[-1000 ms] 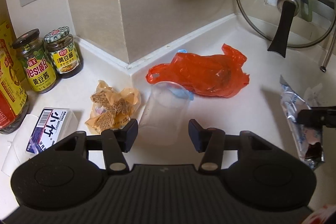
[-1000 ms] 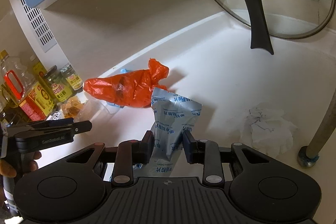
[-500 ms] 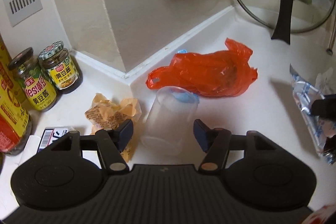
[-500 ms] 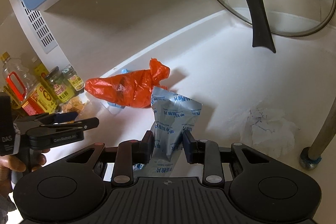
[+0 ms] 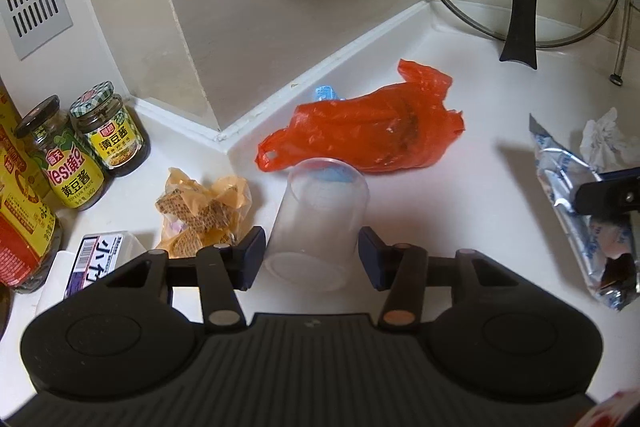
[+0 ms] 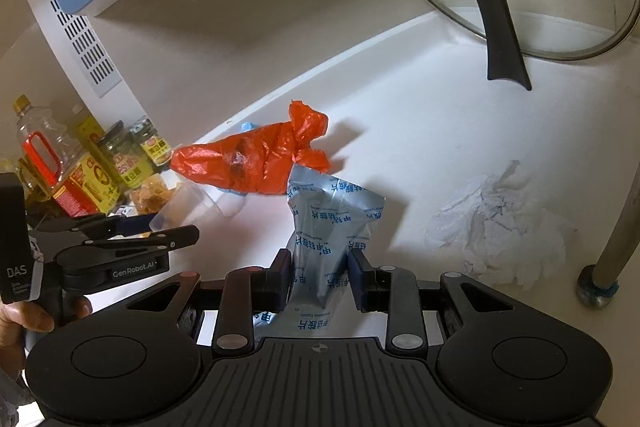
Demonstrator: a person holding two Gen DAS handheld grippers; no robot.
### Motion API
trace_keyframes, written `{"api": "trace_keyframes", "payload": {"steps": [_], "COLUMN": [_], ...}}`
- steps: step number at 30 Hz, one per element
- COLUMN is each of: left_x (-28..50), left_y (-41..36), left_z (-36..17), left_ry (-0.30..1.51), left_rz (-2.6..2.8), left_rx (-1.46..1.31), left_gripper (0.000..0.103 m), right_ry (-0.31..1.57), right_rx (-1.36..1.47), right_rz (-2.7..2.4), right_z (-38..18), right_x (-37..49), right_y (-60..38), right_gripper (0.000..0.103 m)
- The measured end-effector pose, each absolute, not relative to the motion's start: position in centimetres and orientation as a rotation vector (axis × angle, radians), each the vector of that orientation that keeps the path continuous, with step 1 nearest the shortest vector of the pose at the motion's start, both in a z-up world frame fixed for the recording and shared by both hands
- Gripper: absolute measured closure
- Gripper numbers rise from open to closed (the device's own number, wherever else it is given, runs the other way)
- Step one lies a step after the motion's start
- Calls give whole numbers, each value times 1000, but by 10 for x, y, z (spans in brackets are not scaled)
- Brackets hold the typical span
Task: Collect trash
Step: 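Grasp the clear plastic cup with the left tool while the right tool holds the packet, then carry the clear cup and foil packet down to the wastebasket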
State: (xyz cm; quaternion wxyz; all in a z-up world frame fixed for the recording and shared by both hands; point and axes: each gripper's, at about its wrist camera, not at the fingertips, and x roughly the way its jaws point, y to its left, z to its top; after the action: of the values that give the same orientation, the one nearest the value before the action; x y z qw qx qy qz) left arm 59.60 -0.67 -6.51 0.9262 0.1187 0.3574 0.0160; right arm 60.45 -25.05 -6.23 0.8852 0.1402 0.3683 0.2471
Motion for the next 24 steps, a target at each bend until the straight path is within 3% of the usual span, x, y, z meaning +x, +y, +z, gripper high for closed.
{"api": "trace_keyframes", "payload": {"steps": [24], "left_x": [485], "left_y": [-1], "left_z": [-27], "left_ry": [698], "left_rz": [127], "left_rx": [99], "left_gripper": [55], "right_ry": [760], "right_rx": [292], "right_rz": [638], "right_z": [-54], "right_x": [556], "right_y": [-247], "right_gripper": [72]}}
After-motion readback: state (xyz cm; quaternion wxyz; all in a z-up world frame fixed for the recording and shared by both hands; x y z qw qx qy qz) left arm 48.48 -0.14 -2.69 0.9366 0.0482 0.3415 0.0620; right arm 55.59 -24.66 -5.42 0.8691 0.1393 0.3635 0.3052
